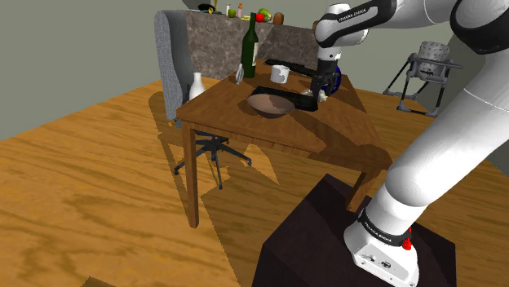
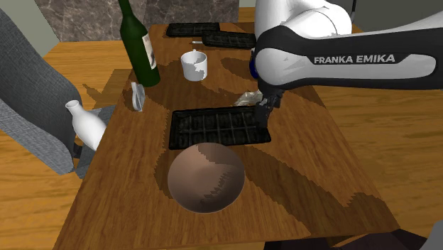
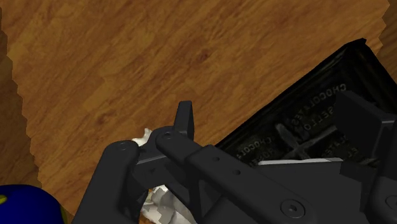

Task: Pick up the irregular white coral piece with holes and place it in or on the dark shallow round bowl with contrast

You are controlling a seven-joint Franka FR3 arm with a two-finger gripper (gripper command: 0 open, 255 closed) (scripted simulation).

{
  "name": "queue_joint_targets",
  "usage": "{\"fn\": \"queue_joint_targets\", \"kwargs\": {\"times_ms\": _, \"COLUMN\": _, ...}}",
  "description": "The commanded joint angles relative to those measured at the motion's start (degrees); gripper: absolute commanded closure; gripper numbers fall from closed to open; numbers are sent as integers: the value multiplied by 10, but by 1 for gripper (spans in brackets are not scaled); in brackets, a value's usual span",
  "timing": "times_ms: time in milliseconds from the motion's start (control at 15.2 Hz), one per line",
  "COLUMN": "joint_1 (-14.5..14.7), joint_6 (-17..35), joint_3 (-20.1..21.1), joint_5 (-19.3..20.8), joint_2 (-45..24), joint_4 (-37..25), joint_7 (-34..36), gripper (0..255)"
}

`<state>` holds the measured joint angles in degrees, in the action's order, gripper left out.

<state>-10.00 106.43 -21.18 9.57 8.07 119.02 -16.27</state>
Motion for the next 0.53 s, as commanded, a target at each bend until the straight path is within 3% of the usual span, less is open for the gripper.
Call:
{"fn": "queue_joint_targets", "kwargs": {"times_ms": 0, "joint_1": 0, "joint_6": 0, "joint_3": 0, "joint_5": 0, "joint_2": 0, "joint_4": 0, "joint_7": 0, "gripper": 0}}
{"fn": "queue_joint_targets", "kwargs": {"times_ms": 66, "joint_1": 0, "joint_6": 0, "joint_3": 0, "joint_5": 0, "joint_2": 0, "joint_4": 0, "joint_7": 0, "gripper": 255}}
{"fn": "queue_joint_targets", "kwargs": {"times_ms": 462, "joint_1": 0, "joint_6": 0, "joint_3": 0, "joint_5": 0, "joint_2": 0, "joint_4": 0, "joint_7": 0, "gripper": 255}}
